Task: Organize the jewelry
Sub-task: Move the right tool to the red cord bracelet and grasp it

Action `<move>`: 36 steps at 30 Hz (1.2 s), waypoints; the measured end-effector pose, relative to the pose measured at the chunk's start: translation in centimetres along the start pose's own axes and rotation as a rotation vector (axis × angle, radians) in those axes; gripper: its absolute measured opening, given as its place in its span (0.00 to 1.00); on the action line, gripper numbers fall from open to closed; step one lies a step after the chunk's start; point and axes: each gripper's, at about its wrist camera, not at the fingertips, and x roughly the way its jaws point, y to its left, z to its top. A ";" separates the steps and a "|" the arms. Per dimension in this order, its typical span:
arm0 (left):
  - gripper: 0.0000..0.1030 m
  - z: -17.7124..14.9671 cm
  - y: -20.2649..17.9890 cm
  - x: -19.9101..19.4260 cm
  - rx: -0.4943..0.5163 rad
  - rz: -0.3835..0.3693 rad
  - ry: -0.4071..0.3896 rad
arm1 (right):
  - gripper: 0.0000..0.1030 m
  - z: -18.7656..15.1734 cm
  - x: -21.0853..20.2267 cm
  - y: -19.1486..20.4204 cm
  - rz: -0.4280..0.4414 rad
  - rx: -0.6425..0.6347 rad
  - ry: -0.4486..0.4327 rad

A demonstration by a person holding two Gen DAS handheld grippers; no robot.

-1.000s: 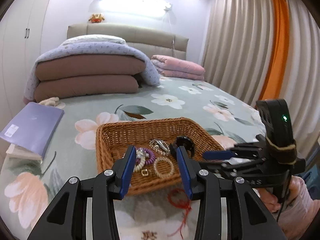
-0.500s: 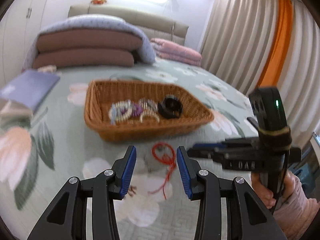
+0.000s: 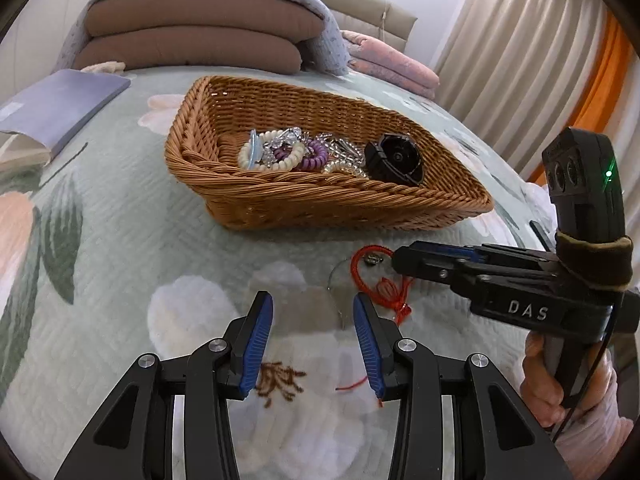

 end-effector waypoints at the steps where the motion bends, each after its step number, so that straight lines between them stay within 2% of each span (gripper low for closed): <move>1: 0.42 0.0 0.0 0.2 -0.001 0.003 0.006 | 0.07 0.0 0.2 0.1 -0.002 -0.007 0.005; 5: 0.42 0.0 0.4 0.2 -0.024 -0.006 0.011 | 0.06 -0.4 -0.3 0.7 0.028 -0.030 -0.012; 8: 0.42 0.1 0.7 0.3 -0.037 -0.013 0.013 | 0.05 -0.6 -2.3 1.2 0.119 -0.032 -0.067; 11: 0.42 0.1 0.6 0.4 -0.032 -0.008 0.013 | 0.05 -0.7 -4.3 1.4 0.168 -0.020 -0.112; 16: 0.42 0.1 0.5 0.3 -0.024 -0.012 0.014 | 0.05 -1.8 -7.8 -0.3 0.183 0.048 -0.195; 19: 0.42 -0.1 0.5 0.2 -0.021 -0.022 0.015 | 0.05 -3.8 -10.1 -1.4 0.095 0.064 -0.252; 22: 0.42 -0.2 0.2 0.0 -0.009 -0.030 0.013 | 0.05 -5.7 -10.6 -2.8 -0.006 0.092 -0.256; 27: 0.42 -0.3 -0.7 0.0 0.030 -0.031 0.013 | 0.05 -6.4 -9.2 -4.6 -0.003 0.157 -0.202; 30: 0.42 -0.5 -1.1 0.0 0.052 -0.036 0.016 | 0.05 -6.4 -9.8 -5.4 -0.082 0.189 -0.232; 32: 0.42 -0.5 -1.3 0.1 0.060 -0.041 0.020 | 0.05 -6.6 -10.2 -6.7 -0.173 0.236 -0.241; 34: 0.42 -0.6 -1.5 0.1 0.066 -0.045 0.023 | 0.05 -6.8 -10.1 -8.4 -0.194 0.277 -0.212; 36: 0.42 -0.7 -1.8 0.0 0.070 -0.043 0.021 | 0.05 -7.4 -9.4 -9.9 -0.178 0.323 -0.173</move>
